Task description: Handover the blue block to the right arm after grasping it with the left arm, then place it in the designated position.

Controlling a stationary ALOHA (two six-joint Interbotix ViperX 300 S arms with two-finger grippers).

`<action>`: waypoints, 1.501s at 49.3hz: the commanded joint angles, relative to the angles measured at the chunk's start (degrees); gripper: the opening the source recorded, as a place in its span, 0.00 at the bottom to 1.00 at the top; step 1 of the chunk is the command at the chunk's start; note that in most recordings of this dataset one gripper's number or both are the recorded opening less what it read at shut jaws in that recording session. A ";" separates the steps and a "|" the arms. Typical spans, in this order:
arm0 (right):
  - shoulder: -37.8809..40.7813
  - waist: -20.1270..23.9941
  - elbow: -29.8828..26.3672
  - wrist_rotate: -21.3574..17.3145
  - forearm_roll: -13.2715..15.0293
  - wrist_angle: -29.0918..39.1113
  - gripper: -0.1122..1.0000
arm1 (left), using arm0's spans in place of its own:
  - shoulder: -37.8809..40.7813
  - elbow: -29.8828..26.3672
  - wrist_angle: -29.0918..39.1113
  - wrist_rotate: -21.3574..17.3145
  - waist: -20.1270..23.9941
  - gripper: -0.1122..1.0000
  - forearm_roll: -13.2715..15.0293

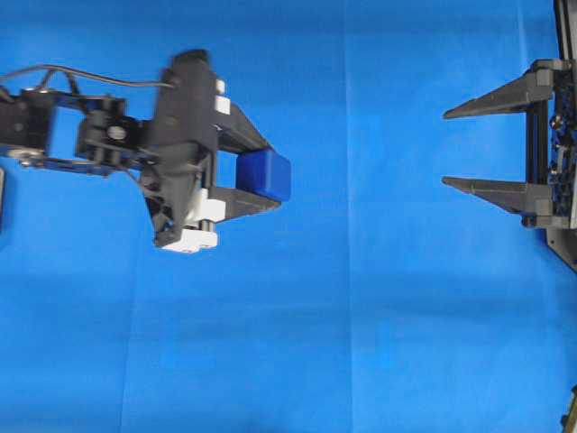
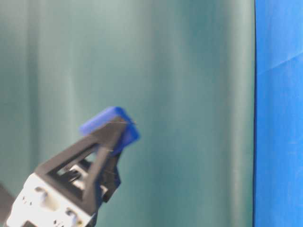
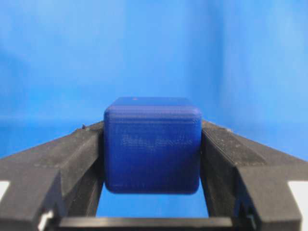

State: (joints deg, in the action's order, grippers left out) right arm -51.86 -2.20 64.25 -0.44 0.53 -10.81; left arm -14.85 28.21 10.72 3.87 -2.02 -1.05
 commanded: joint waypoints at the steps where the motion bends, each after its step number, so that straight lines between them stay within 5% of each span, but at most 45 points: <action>1: 0.26 -0.09 -1.67 0.09 0.79 -1.14 0.97 | -8.70 2.46 -8.96 0.00 0.09 0.54 -0.18; 11: 0.26 0.00 -1.93 0.18 2.81 -2.11 0.97 | -12.22 9.23 -22.59 -0.09 0.26 0.54 -0.09; 29: 0.44 -0.09 -3.34 2.02 3.78 -0.79 0.97 | -12.66 10.46 -22.94 0.00 1.23 0.54 0.00; 54: 0.53 -0.09 -10.28 27.69 31.64 2.46 0.95 | -12.66 10.63 -22.85 0.09 1.23 0.54 0.18; 74: 2.29 0.53 -10.20 31.73 43.33 3.25 0.95 | -12.66 10.72 -22.85 0.09 1.32 0.54 0.26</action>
State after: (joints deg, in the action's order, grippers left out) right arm -50.10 -1.76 55.20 31.29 41.84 -7.47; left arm -25.22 39.55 -11.69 3.96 -0.79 -0.88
